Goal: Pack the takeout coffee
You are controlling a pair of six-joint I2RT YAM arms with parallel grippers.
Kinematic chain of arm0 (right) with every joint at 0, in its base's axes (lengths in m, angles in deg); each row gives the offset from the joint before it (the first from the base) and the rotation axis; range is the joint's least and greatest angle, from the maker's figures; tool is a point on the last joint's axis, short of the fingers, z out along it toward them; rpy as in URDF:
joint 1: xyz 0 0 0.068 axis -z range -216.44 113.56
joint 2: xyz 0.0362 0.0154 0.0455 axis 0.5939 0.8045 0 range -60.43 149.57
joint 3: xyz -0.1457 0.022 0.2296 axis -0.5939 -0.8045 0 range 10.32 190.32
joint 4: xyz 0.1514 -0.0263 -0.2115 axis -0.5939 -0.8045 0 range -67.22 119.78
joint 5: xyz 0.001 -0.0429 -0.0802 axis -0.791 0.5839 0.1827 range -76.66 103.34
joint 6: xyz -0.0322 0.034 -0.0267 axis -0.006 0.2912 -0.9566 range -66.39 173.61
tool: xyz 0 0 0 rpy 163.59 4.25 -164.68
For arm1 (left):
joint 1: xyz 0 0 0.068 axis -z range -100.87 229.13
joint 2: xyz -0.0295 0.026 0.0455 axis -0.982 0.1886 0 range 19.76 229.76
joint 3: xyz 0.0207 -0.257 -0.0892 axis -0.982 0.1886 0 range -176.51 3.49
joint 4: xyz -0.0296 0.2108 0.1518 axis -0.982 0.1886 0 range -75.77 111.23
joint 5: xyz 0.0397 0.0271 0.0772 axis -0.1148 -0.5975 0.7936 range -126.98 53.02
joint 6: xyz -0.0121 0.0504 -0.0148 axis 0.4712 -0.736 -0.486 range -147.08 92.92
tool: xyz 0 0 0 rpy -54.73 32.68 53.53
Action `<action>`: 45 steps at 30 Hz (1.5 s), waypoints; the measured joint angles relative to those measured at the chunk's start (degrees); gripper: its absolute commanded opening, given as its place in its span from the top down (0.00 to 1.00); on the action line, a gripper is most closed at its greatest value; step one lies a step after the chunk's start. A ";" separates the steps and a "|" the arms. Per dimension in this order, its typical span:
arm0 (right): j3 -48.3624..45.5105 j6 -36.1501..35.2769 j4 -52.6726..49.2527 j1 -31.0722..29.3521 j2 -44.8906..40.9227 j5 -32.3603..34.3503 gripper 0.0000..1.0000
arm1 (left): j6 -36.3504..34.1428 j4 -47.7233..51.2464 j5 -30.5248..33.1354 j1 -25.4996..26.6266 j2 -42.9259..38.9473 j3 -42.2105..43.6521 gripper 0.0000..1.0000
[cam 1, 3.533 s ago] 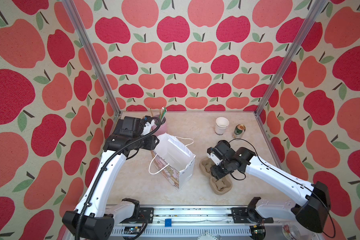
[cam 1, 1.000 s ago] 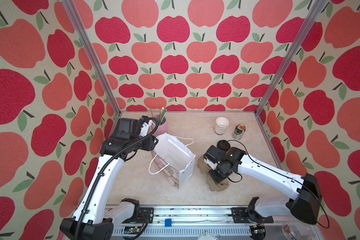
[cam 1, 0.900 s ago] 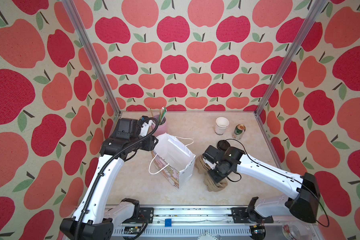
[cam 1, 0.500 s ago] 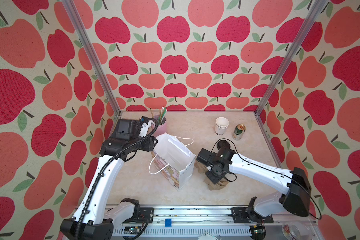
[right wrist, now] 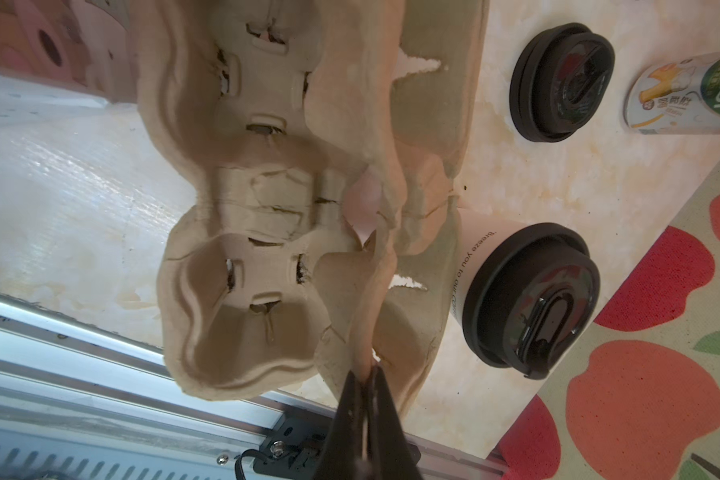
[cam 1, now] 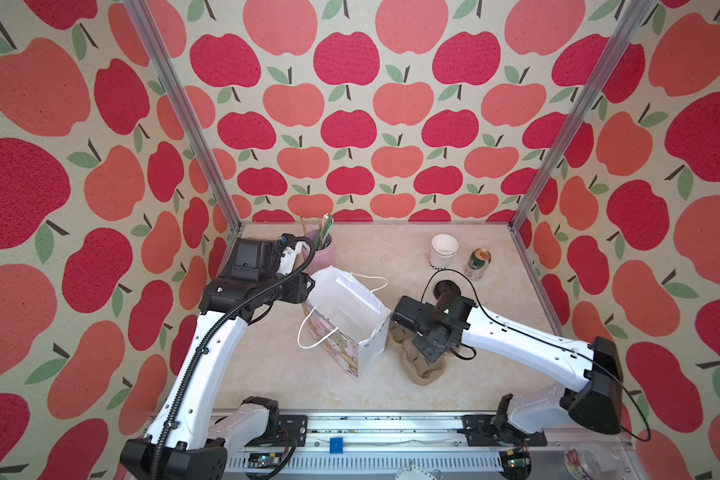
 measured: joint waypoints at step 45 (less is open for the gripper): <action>-0.09 0.94 9.25 6.43 8.52 6.62 0.96 | 1.25 -0.46 -0.02 -0.74 -2.25 1.07 0.43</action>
